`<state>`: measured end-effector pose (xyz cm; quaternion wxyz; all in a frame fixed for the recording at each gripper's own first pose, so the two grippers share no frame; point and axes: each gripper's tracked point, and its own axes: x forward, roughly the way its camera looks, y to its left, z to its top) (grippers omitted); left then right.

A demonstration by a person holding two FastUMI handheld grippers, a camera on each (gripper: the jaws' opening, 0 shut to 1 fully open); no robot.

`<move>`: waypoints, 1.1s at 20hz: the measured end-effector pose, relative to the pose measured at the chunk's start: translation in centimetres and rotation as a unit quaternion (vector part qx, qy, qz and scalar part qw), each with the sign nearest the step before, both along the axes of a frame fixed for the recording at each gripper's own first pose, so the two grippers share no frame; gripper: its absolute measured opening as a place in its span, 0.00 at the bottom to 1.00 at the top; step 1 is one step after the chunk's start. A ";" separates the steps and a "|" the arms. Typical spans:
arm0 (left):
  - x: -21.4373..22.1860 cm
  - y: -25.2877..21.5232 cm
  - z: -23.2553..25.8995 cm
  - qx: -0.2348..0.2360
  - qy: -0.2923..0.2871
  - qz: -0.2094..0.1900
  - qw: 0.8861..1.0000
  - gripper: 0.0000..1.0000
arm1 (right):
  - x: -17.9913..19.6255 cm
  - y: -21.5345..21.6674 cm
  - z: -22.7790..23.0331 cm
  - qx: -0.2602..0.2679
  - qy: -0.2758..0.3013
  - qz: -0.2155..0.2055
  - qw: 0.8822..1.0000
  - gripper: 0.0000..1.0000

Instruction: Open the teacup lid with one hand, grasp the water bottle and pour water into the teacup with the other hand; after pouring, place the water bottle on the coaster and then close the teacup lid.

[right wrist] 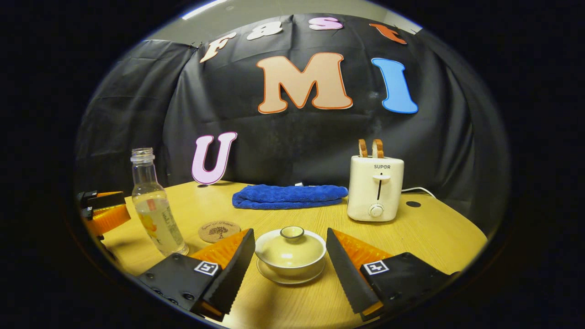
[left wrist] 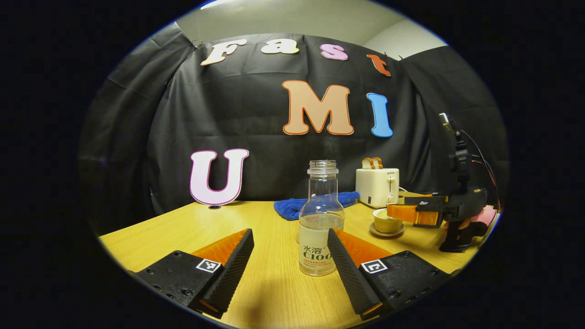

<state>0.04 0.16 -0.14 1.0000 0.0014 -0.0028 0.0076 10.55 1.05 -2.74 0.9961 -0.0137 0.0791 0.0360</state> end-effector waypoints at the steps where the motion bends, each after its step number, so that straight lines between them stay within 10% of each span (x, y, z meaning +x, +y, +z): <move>1: 0.0 0.0 0.0 0.000 0.000 0.000 1.000 0.95 | 0.5 -0.1 -0.1 -0.001 0.002 -0.002 1.000 0.98; 7: 0.0 0.0 0.0 0.000 0.000 0.000 1.000 0.95 | 2.8 -0.3 -0.7 0.005 0.015 -0.005 1.000 0.85; 8: 0.0 0.0 0.0 0.000 0.000 0.000 1.000 0.95 | 2.6 -0.3 -0.8 0.003 0.018 -0.005 1.000 0.68; 11: 0.0 0.0 0.0 0.000 0.000 0.000 1.000 0.95 | 1.8 -0.1 0.1 0.000 0.015 0.001 1.000 0.70; 18: 0.0 0.0 0.0 0.000 0.000 0.000 1.000 0.95 | 3.2 0.1 -0.4 -0.015 0.008 -0.002 1.000 0.32; 22: -0.1 -0.1 0.0 0.000 0.000 -0.005 1.000 0.95 | 2.9 0.0 0.0 -0.018 -0.002 -0.006 1.000 0.33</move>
